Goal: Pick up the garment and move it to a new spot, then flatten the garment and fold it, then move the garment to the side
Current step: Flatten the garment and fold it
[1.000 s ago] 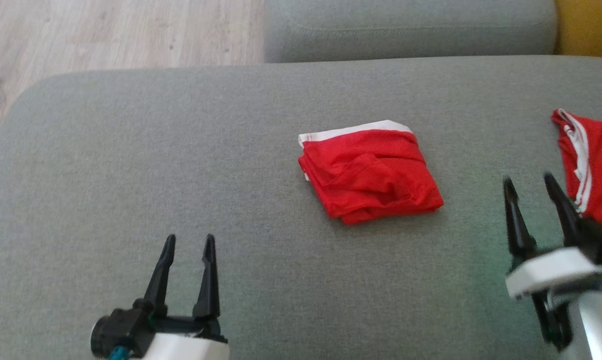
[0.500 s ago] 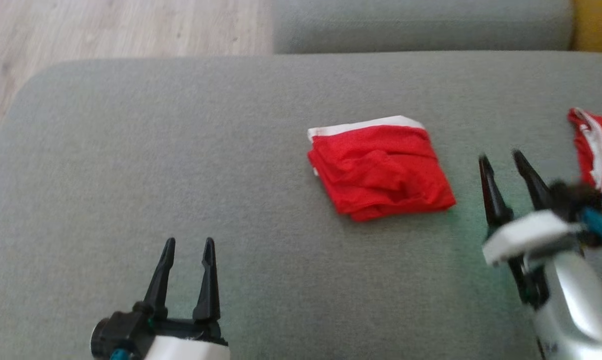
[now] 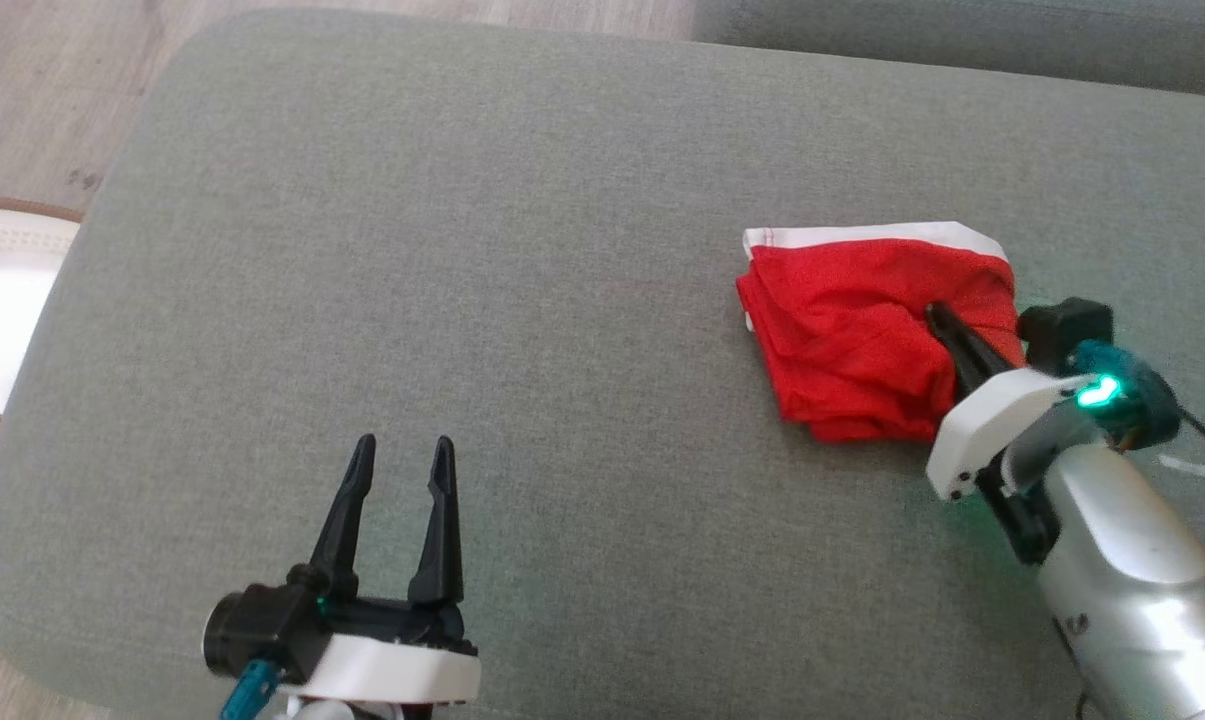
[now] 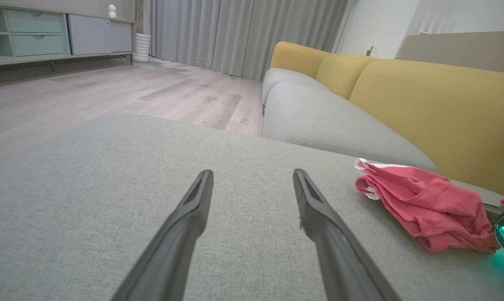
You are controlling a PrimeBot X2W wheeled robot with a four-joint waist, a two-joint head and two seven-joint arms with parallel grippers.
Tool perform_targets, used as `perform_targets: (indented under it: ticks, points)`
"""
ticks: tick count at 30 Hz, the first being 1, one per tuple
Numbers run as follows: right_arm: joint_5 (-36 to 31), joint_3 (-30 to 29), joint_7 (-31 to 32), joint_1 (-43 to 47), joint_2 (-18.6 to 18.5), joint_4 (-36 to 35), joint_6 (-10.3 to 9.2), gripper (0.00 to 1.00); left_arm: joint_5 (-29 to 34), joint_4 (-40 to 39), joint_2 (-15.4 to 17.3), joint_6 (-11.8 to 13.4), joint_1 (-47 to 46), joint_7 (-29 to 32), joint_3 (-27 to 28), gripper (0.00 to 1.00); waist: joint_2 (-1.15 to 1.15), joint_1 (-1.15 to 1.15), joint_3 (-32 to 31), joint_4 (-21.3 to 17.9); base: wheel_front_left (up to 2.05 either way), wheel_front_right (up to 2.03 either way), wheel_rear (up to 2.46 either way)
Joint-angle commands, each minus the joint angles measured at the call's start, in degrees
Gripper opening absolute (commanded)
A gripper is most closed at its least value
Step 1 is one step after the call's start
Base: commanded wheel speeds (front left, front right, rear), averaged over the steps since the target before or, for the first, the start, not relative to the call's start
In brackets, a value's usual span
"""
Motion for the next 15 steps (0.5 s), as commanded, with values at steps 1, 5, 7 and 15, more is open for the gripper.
perform_targets:
  ticks: [1,5,7,15]
  points:
    - [1.0,2.4,-1.3,-1.6,-0.3,-1.3,-0.04,0.0,-0.4,-1.8,0.0,0.4,-1.3,-0.3,1.7,1.0,0.0,-0.01,-0.2,0.2,0.0,0.0,0.0]
    - [3.7,9.2,-2.3,0.0,-0.1,-2.2,-0.04,0.0,-0.5,-1.9,0.0,0.7,-0.8,-0.3,2.0,1.0,0.0,-0.01,-1.3,0.0,0.0,0.0,0.0]
    - [5.2,12.6,-2.1,1.1,-0.1,-3.2,-0.04,0.0,-0.7,-2.1,0.0,0.9,-0.6,-0.3,2.2,1.0,0.0,-0.01,-1.7,-0.5,0.0,0.0,0.0]
    - [9.2,22.6,-0.3,4.4,1.6,-5.9,-0.04,0.0,-0.6,-2.4,0.0,1.2,0.4,-0.3,2.6,1.0,0.0,-0.01,-3.6,-2.6,0.0,0.0,0.0]
